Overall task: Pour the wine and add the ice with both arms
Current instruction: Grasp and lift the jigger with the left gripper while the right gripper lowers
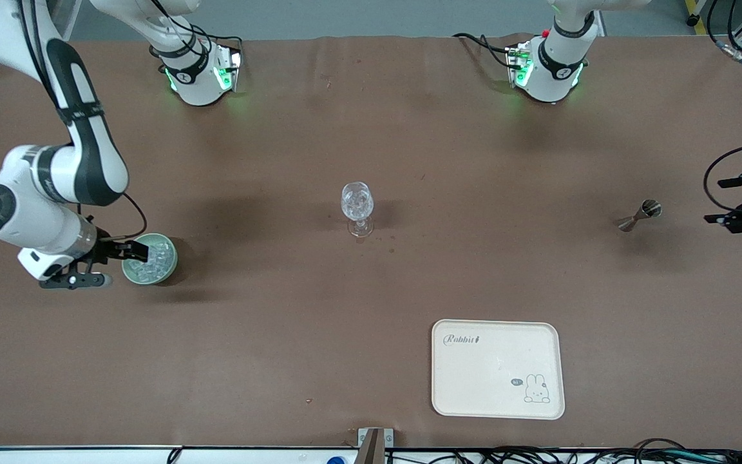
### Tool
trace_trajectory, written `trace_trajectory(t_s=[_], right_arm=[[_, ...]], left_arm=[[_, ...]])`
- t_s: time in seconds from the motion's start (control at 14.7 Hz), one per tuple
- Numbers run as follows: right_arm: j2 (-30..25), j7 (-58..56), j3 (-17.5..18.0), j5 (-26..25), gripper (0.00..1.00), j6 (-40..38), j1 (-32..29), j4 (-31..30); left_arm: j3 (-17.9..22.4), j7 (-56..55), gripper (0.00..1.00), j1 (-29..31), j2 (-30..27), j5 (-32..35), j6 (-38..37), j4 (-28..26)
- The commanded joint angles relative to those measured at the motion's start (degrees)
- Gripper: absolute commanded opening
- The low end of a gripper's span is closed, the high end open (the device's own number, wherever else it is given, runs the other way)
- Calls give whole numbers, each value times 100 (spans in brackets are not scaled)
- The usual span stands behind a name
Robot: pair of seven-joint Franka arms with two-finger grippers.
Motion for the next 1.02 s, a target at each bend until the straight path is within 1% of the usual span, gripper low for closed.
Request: trace_trajectory(t_s=[0.0,0.14,0.27,0.48,0.61,0.68,0.75,0.95], right_arm=[[84,-153,-3,-26,100,527,10,-343],[84,-319,-3,-35,94,555,28,-449],[145,-416,-3,-44,83,712,19,-502],[189,-416,-3,-70,71,941,37,-608],[216,-425,-3,-105,68,959,37,-608],[251,-425,-3,-114,68,959,37,-599],[260,-434,-3,-114,68,959,37,-599],[312,-531,-3,-114,65,959,10,-608]], left_arm=[[193,-41,100,66,600,-569,-176,161],[386,-15,100,75,943,-1070,-176,152],[404,-15,100,145,1198,-1370,-185,143],[404,238,100,391,1454,-1827,-211,83],[396,704,100,514,1542,-2108,-299,-163],[395,863,96,550,1612,-2292,-334,-216],[395,1021,96,611,1691,-2486,-491,-304],[396,1084,96,638,1981,-3066,-939,-392]])
